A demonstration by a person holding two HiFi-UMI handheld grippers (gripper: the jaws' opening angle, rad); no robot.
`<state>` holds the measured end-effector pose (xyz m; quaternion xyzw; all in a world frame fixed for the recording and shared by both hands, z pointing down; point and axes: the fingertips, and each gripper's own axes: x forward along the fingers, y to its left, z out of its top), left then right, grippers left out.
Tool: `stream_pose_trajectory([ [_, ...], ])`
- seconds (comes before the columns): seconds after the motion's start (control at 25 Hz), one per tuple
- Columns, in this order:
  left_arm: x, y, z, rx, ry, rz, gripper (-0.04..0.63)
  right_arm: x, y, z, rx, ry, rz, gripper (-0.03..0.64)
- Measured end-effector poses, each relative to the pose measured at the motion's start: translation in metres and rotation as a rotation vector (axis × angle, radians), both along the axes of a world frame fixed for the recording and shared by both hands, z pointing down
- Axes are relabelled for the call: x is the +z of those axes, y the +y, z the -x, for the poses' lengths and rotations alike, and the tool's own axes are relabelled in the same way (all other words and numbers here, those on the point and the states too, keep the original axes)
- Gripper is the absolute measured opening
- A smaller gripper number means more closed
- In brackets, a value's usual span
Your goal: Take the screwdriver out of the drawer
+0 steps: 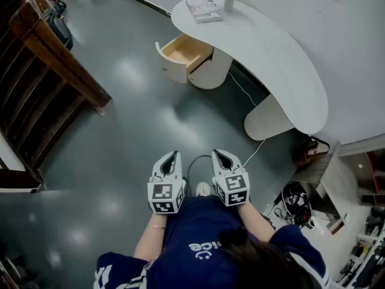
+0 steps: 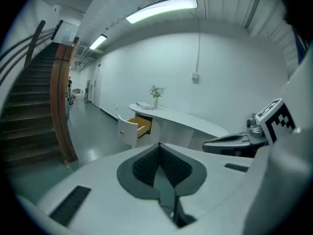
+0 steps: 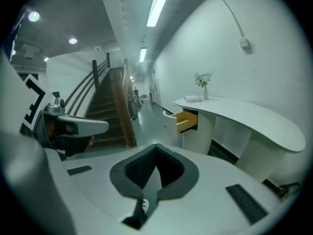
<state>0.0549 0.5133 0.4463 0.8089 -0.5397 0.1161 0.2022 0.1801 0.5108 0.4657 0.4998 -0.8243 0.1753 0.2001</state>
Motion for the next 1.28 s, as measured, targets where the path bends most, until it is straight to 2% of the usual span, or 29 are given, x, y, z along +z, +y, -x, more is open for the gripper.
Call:
stream_pose_trajectory([
  [0.28,0.000,-0.059,0.034,0.018,0.012,-0.014,0.005,-0.001,-0.043,0.023,0.051,0.018,-0.012,0.006],
  [0.48,-0.001,-0.097,0.047,0.089,0.013,-0.032,0.005,-0.006,-0.079,0.038,0.136,-0.026,-0.040,0.006],
  [0.72,0.001,-0.124,0.069,0.172,0.013,-0.030,0.005,-0.004,-0.101,0.065,0.206,-0.075,-0.028,0.006],
  [0.96,0.005,-0.141,0.080,0.165,0.045,-0.018,0.005,0.006,-0.107,0.061,0.264,-0.108,0.024,0.008],
  [1.12,0.007,-0.157,0.079,0.176,0.031,-0.018,0.005,0.011,-0.124,0.056,0.284,-0.169,0.041,0.008],
  [1.28,0.012,-0.175,0.080,0.166,-0.009,-0.020,0.005,0.022,-0.151,0.060,0.265,-0.188,0.058,0.008],
])
